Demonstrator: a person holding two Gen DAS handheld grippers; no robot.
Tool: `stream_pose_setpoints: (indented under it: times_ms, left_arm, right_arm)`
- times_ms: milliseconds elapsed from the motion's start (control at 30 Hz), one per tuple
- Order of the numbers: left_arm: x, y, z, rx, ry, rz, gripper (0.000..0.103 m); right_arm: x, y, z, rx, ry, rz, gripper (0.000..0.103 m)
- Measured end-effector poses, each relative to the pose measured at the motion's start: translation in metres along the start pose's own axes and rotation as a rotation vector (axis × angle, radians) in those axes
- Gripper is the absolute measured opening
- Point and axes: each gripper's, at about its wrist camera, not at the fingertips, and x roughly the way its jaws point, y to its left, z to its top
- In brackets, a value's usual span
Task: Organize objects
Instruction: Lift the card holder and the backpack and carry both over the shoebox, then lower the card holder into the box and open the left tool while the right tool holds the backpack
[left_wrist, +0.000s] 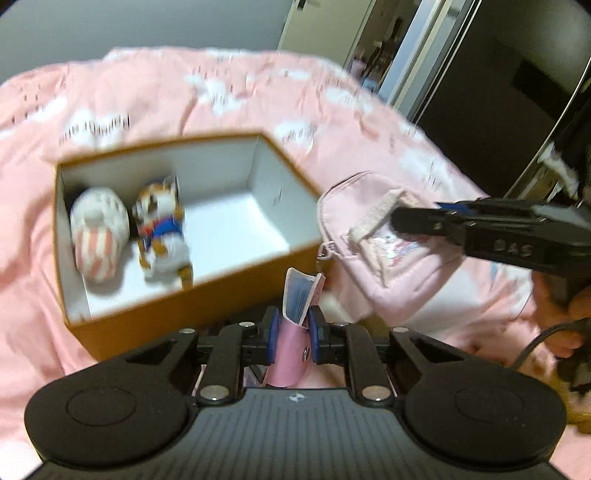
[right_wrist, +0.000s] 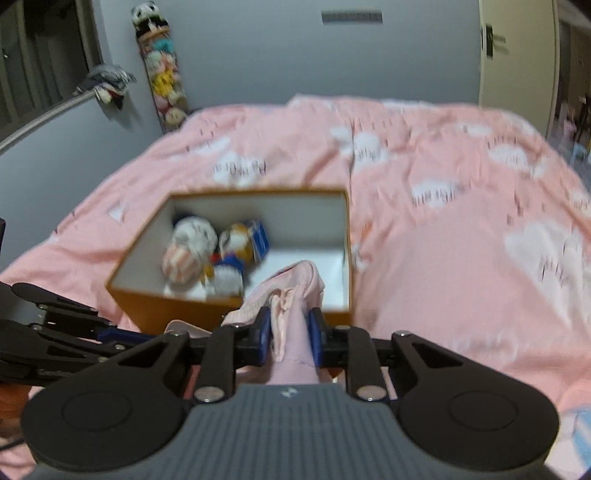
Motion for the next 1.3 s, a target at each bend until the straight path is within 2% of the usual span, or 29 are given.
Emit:
stream_pose_setpoints:
  times_ms: [200,333,533,667,767,1033,1100,1300]
  left_arm:
    - [-0.025,0.012,0.046,-0.025,-0.093,0.004,0.018]
    - [-0.014,0.025,0.078,-0.048,-0.115,0.03,0.018]
    - [0.061,0.055,0.112,-0.108,-0.01,0.065,0.018]
    - [0.102,0.08,0.117,-0.183,0.036,0.071,0.018]
    - [0.131,0.096,0.12,-0.236,0.068,0.072,0.018]
    - [0.175,0.126,0.119,-0.353,0.114,0.035,0.018]
    - [0.18,0.128,0.12,-0.352,0.126,0.046,0.018]
    - [0.19,0.122,0.122,-0.254,0.154,0.168,0.02]
  right_arm:
    - [0.007,-0.003,0.039,-0.014,-0.089,-0.004,0.022]
    - [0.033,-0.005,0.059,-0.016,-0.099,-0.018,0.022]
    - [0.078,-0.008,0.071,-0.03,-0.061,-0.045,0.022]
    - [0.107,-0.007,0.072,-0.087,-0.038,-0.106,0.022]
    - [0.124,-0.011,0.073,-0.079,-0.013,-0.096,0.022]
    - [0.156,-0.013,0.07,-0.105,0.026,-0.106,0.022]
    - [0.162,-0.012,0.068,-0.114,0.035,-0.105,0.022]
    - [0.171,-0.008,0.065,-0.135,0.052,-0.095,0.022]
